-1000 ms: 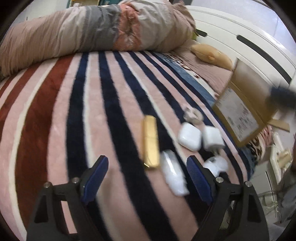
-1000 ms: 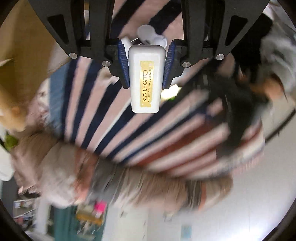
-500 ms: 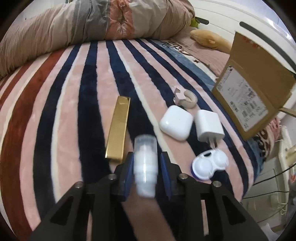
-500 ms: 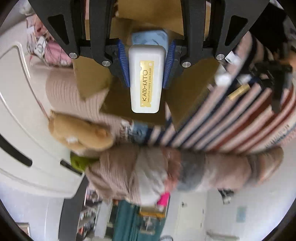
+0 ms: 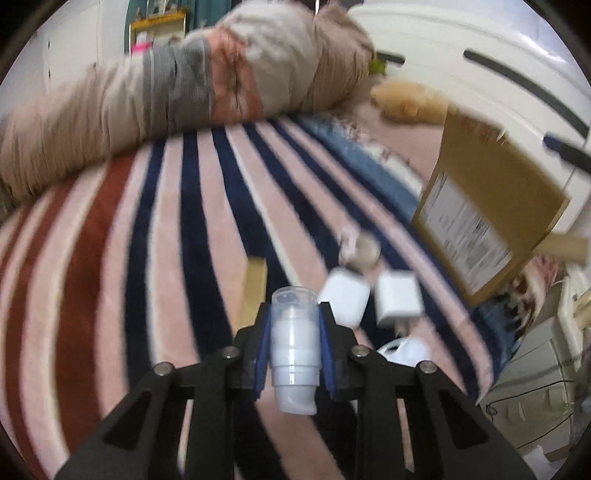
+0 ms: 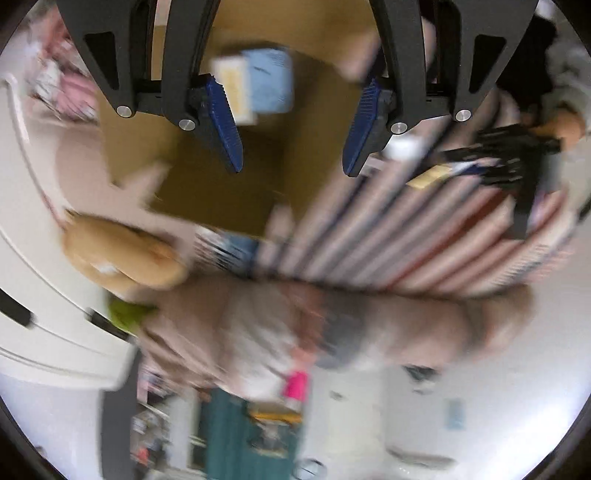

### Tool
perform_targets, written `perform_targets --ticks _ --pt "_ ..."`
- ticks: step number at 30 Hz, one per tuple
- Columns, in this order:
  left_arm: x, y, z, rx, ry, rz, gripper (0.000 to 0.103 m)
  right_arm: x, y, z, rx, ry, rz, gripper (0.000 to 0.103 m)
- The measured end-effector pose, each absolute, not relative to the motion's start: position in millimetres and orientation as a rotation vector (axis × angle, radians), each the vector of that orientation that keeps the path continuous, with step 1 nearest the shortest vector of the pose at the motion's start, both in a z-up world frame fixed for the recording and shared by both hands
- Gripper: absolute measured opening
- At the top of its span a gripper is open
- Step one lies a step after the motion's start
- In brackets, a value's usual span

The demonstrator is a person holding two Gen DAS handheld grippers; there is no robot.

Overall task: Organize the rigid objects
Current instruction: 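Drop the cream tube into the box with the right gripper while the left grasps the clear cup, then lower the clear cup into the box and open the left gripper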

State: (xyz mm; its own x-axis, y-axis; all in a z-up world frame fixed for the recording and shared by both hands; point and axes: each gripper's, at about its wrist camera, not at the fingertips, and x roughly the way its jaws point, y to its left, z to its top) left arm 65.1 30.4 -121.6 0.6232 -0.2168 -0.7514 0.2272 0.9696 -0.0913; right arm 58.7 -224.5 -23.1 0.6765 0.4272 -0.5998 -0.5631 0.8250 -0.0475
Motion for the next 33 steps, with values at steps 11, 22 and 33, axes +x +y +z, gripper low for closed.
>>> perform_targets --ticks 11,22,33 --pt "91 -43 24 0.183 0.729 -0.449 0.021 10 -138 -119 -0.209 0.766 0.836 0.052" --pt "137 -188 -11 0.258 0.957 -0.750 0.024 18 -143 -207 -0.173 0.793 0.664 0.053" --pt "127 -135 5 0.161 0.883 -0.689 0.072 29 -119 -209 -0.136 0.763 0.622 0.068"
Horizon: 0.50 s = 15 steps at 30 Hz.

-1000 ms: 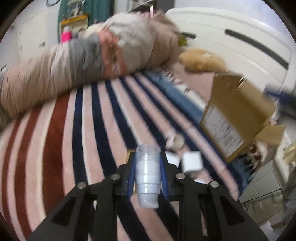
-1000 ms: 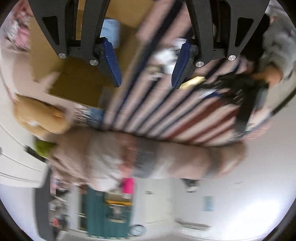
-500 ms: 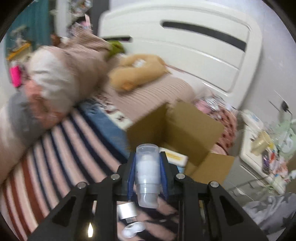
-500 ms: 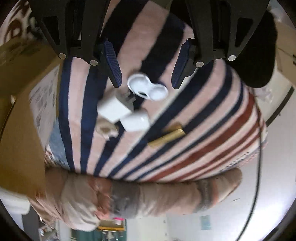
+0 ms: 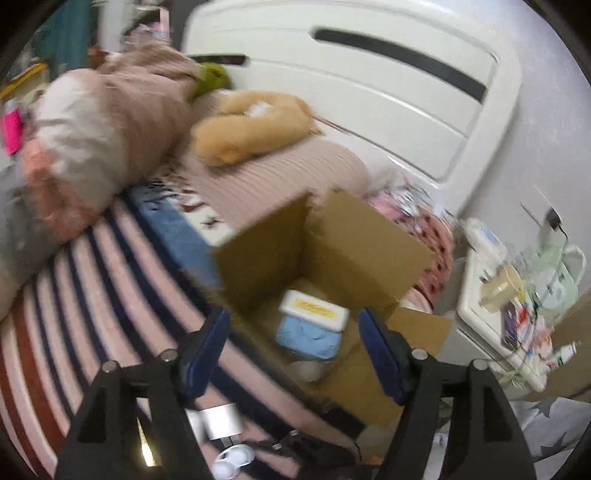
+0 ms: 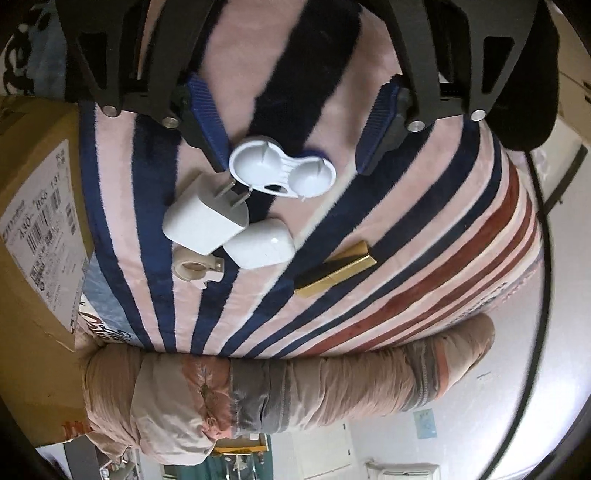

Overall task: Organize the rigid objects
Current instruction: 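Lower the clear cup into the box and open the left gripper, then grasp the white lens case with the right gripper while the left grasps the gold tube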

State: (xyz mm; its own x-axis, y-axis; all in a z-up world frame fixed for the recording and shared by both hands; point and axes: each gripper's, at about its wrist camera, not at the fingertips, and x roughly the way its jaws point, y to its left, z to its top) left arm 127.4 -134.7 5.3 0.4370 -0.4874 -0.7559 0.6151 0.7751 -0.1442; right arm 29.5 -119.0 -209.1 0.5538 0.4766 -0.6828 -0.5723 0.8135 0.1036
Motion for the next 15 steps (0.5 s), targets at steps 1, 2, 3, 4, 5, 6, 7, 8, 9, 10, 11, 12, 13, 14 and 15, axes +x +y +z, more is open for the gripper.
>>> perform_targets --ticks 1,2,3,4,5,6,7,8,9,10,11,12,13,14,15 --pt "127 -118 7 0.148 0.865 -0.650 0.072 30 -117 -209 -0.145 0.761 0.614 0.068" --pt "126 -104 8 0.138 0.855 -0.618 0.072 31 -114 -210 -0.158 0.758 0.599 0.068" --pt "125 -87 7 0.128 0.847 -0.577 0.072 33 -111 -211 -0.174 0.759 0.576 0.068" --pt "123 -68 5 0.117 0.839 -0.532 0.072 34 -109 -211 -0.184 0.759 0.559 0.061" --pt "122 -49 2 0.103 0.834 -0.494 0.072 35 -108 -211 -0.188 0.754 0.550 0.058" --pt "120 -31 -3 0.088 0.834 -0.457 0.072 34 -107 -210 -0.186 0.746 0.556 0.058" --pt "118 -13 -10 0.076 0.839 -0.417 0.072 33 -107 -209 -0.190 0.739 0.563 0.058" --pt "116 3 -19 0.070 0.844 -0.381 0.072 30 -106 -204 -0.208 0.723 0.576 0.058" --pt "115 20 -30 0.066 0.853 -0.339 0.072 28 -105 -199 -0.224 0.709 0.585 0.058" --pt "114 33 -43 0.060 0.868 -0.308 0.072 26 -106 -192 -0.234 0.694 0.598 0.058" --pt "113 43 -54 0.055 0.880 -0.290 0.072 24 -107 -181 -0.232 0.677 0.618 0.058" --pt "112 51 -68 0.046 0.894 -0.280 0.072 23 -109 -166 -0.223 0.653 0.638 0.058" --pt "110 56 -79 0.031 0.902 -0.286 0.072 22 -113 -148 -0.214 0.622 0.653 0.058" --pt "108 61 -91 0.011 0.911 -0.301 0.072 21 -118 -128 -0.204 0.584 0.660 0.058" --pt "106 64 -105 -0.017 0.922 -0.314 0.072 20 -123 -113 -0.196 0.551 0.656 0.058"
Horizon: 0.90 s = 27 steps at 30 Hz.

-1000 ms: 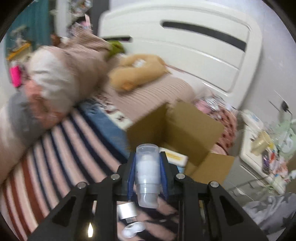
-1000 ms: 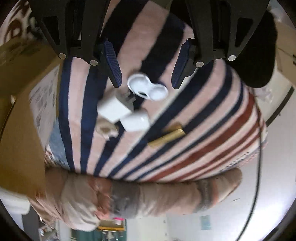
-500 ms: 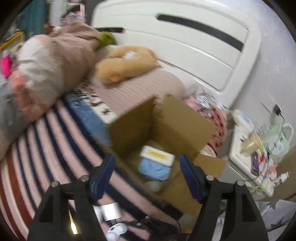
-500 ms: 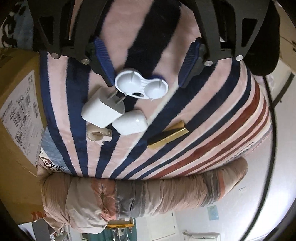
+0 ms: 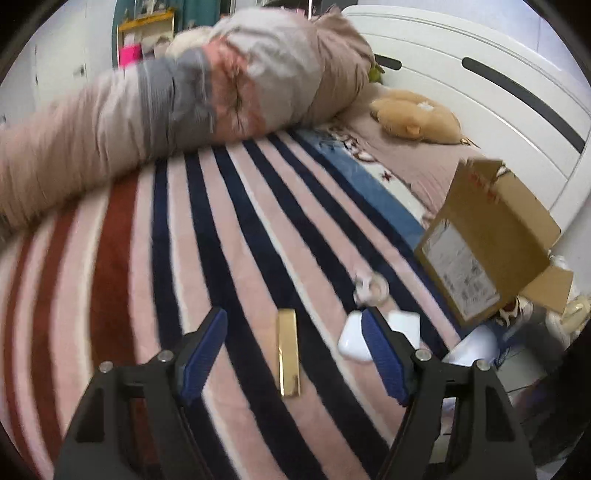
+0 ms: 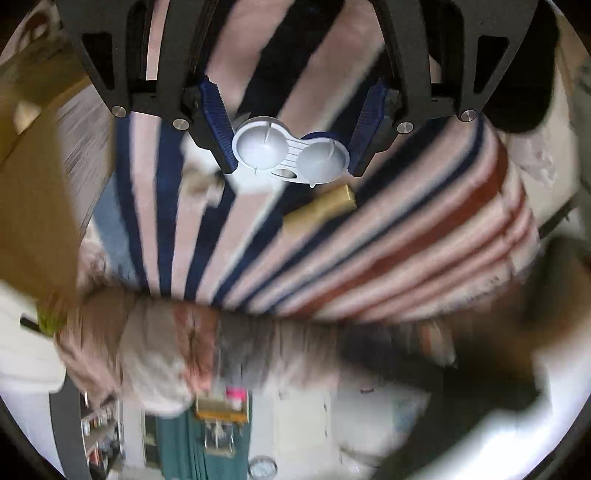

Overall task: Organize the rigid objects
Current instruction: 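Grasp the white lens case with the right gripper while the left grasps the gold tube, then drop the gold tube into the box with the left while the right releases the lens case there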

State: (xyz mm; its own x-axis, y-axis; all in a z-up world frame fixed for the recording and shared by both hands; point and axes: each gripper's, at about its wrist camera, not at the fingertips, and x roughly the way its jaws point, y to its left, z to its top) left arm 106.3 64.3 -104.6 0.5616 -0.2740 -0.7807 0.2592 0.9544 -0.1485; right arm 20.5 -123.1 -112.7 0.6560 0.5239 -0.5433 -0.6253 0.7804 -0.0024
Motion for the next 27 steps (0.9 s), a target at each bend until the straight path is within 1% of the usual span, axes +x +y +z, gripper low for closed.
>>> perform_targets --ticks 2,5,6,7,8,10,11,13,14,15,18,19,20,22,23,27 --pt "104 67 -125 -0.048 0.937 -0.321 0.072 21 -141 -73 -0.190 0.474 0.611 0.058" --pt "107 59 -153 -0.048 0.965 -0.313 0.072 31 -171 -31 -0.184 0.434 0.537 0.058" --pt "108 57 -161 -0.047 0.975 -0.308 0.068 37 -182 -20 -0.183 0.442 0.504 0.058" --pt "110 55 -172 -0.041 0.990 -0.299 0.061 46 -194 -11 -0.191 0.461 0.468 0.058" --pt "113 54 -178 -0.037 0.999 -0.292 0.056 55 -204 -7 -0.210 0.488 0.430 0.058" --pt "117 52 -191 -0.026 1.018 -0.267 0.044 74 -217 -8 -0.252 0.559 0.372 0.058" --pt "118 53 -195 -0.023 1.017 -0.258 0.040 90 -223 -13 -0.277 0.620 0.356 0.058" --pt "118 52 -197 -0.005 1.005 -0.234 0.027 115 -227 -25 -0.302 0.717 0.340 0.058" --pt "117 51 -198 -0.002 1.005 -0.233 0.024 125 -230 -31 -0.308 0.752 0.330 0.058" --pt "117 50 -199 -0.006 1.009 -0.244 0.015 136 -230 -39 -0.313 0.796 0.321 0.059" --pt "115 50 -198 0.004 1.006 -0.240 0.015 151 -232 -56 -0.304 0.888 0.296 0.059" --pt "115 50 -197 0.003 1.005 -0.240 0.015 149 -234 -57 -0.294 0.886 0.294 0.059" --pt "113 53 -196 0.000 1.004 -0.242 0.015 145 -236 -55 -0.295 0.864 0.286 0.061" --pt "112 55 -193 -0.011 1.005 -0.249 0.015 137 -241 -48 -0.304 0.818 0.268 0.075" --pt "112 57 -190 -0.013 1.002 -0.252 0.015 132 -241 -44 -0.305 0.795 0.271 0.077" --pt "108 57 -163 0.014 0.964 -0.258 0.015 101 -233 -19 -0.259 0.679 0.376 0.077"
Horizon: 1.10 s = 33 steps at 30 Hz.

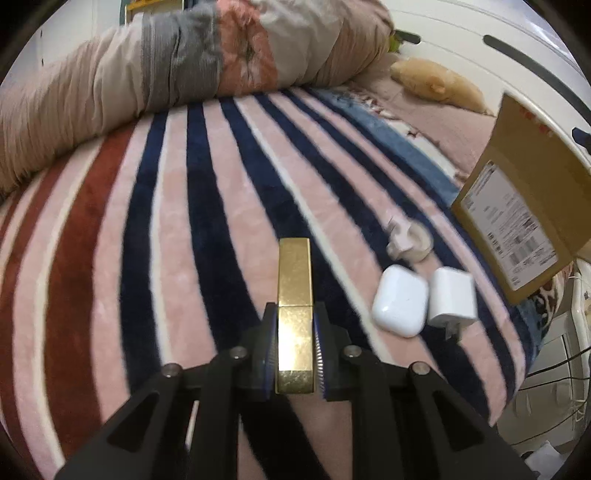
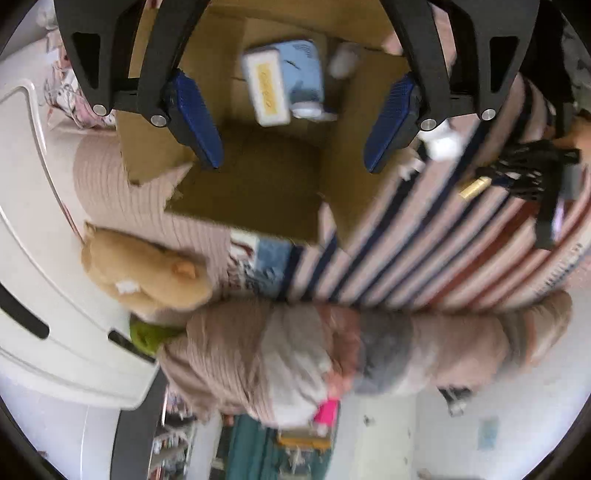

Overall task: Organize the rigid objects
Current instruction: 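Drop the gold tube into the box with the left while the right releases the lens case there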

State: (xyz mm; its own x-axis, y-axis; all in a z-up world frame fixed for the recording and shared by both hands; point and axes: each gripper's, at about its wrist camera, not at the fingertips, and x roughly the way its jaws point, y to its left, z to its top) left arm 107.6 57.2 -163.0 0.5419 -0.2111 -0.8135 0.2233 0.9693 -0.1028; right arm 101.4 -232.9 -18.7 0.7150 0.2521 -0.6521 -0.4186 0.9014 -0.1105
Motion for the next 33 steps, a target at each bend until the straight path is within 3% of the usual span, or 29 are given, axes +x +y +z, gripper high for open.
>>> perform_targets --ticks 7,13,20,28,29,30,31,33 --pt "93 34 -54 0.073 0.823 -0.354 0.015 47 -180 -15 -0.163 0.661 0.798 0.077" --pt "89 -33 22 0.155 0.753 -0.532 0.015 28 -138 -88 -0.164 0.783 0.890 0.076" --pt "108 -135 34 0.232 0.797 -0.721 0.015 49 -135 -169 -0.216 0.777 0.631 0.076" --pt "128 -203 -5 0.279 0.950 -0.815 0.016 76 -138 -196 -0.216 0.783 0.571 0.076" --pt "129 -206 -10 0.285 0.960 -0.808 0.017 79 -138 -196 -0.219 0.788 0.575 0.075" --pt "130 -207 -12 0.280 0.965 -0.811 0.026 82 -136 -199 -0.226 0.799 0.577 0.066" --pt "131 -205 -12 0.269 0.960 -0.815 0.043 87 -136 -202 -0.228 0.812 0.586 0.062" --pt "131 -198 -6 0.248 0.929 -0.801 0.061 91 -136 -203 -0.226 0.816 0.587 0.061"
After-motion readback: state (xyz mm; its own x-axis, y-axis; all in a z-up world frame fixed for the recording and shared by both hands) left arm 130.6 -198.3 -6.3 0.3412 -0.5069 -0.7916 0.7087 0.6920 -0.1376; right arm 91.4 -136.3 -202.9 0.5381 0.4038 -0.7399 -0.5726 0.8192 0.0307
